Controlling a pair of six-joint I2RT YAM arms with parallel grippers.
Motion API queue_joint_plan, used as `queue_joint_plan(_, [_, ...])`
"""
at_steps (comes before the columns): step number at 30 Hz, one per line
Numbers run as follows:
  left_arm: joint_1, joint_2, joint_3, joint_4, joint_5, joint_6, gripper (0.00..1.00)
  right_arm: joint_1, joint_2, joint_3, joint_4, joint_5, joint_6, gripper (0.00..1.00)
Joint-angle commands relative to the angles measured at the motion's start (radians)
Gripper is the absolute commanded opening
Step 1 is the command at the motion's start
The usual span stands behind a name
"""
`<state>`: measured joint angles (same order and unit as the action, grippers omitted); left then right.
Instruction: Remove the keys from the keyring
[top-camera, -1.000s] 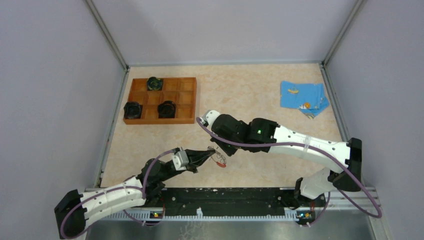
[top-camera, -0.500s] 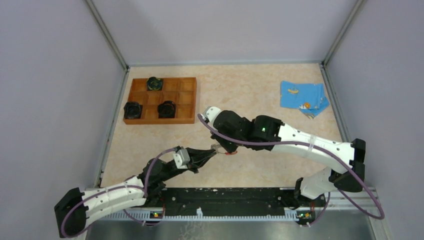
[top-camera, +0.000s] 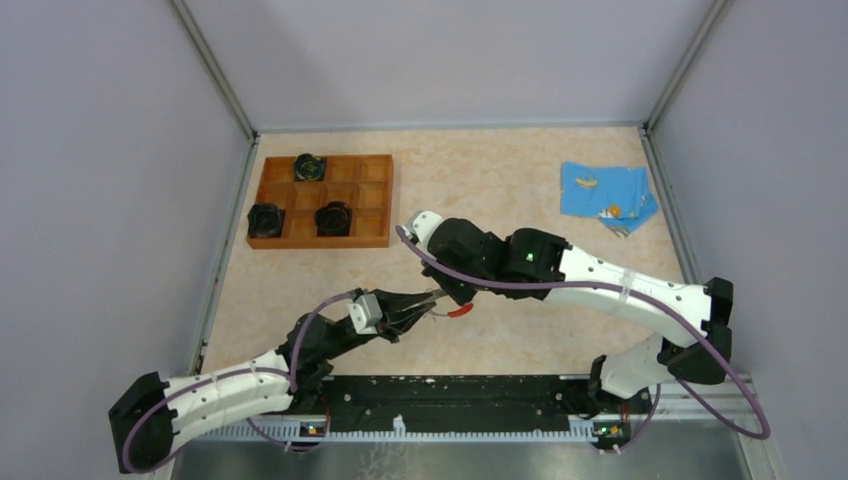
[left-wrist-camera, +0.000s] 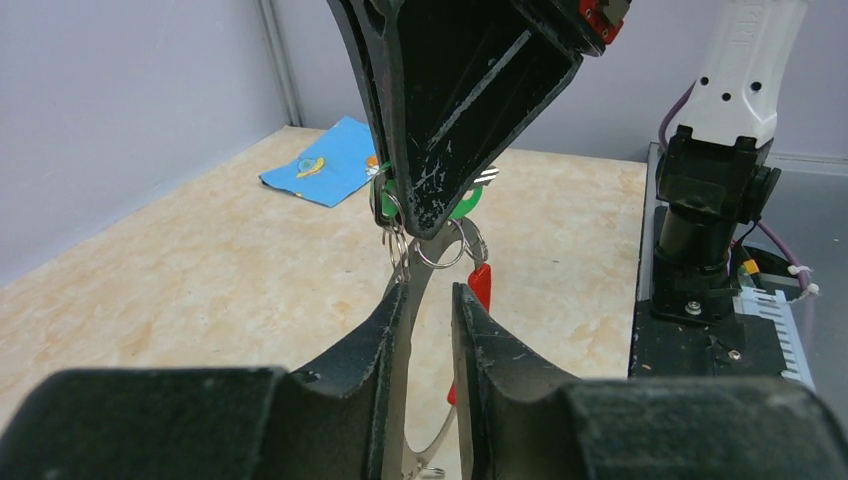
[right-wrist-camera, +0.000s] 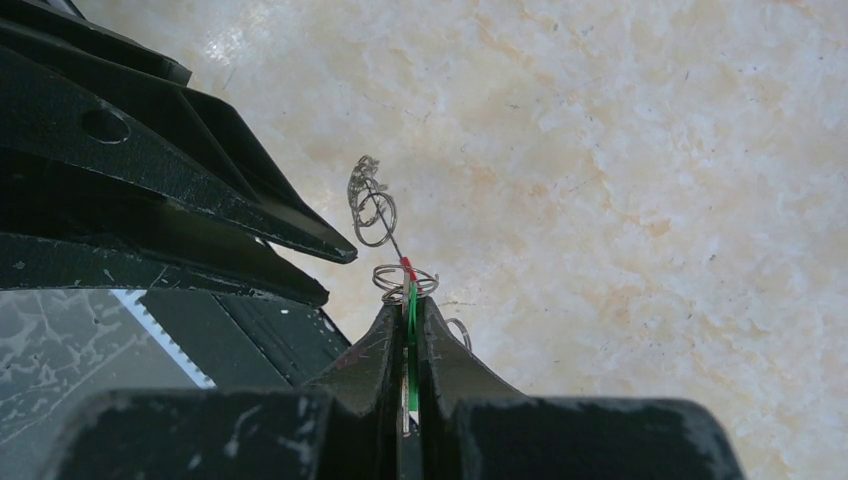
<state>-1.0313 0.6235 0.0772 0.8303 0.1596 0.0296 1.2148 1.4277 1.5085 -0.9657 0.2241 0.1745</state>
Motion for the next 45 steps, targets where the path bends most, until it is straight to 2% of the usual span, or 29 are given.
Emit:
queue_joint_plan(1, [-0.006, 0.017, 0.05, 0.051, -0.009, 0.022, 0.28, 0.004, -0.014, 0.059, 0.006, 0.007, -0.013, 0.0])
queue_joint_plan(12, [-0.006, 0.104, 0.086, 0.084, -0.033, 0.02, 0.31, 0.021, -0.008, 0.064, -0.001, 0.009, -0.005, 0.0])
queue_joint_plan(35, [-0.005, 0.124, 0.091, 0.116, -0.031, 0.003, 0.29, 0.043, 0.006, 0.076, -0.007, 0.013, 0.004, 0.0])
queue_joint_plan(42, [-0.005, 0.133, 0.091, 0.123, -0.033, -0.001, 0.25, 0.049, 0.01, 0.075, -0.008, 0.011, 0.006, 0.0])
queue_joint_plan(45, [-0.005, 0.132, 0.091, 0.124, -0.035, -0.001, 0.2, 0.049, 0.012, 0.071, -0.009, 0.011, 0.005, 0.0])
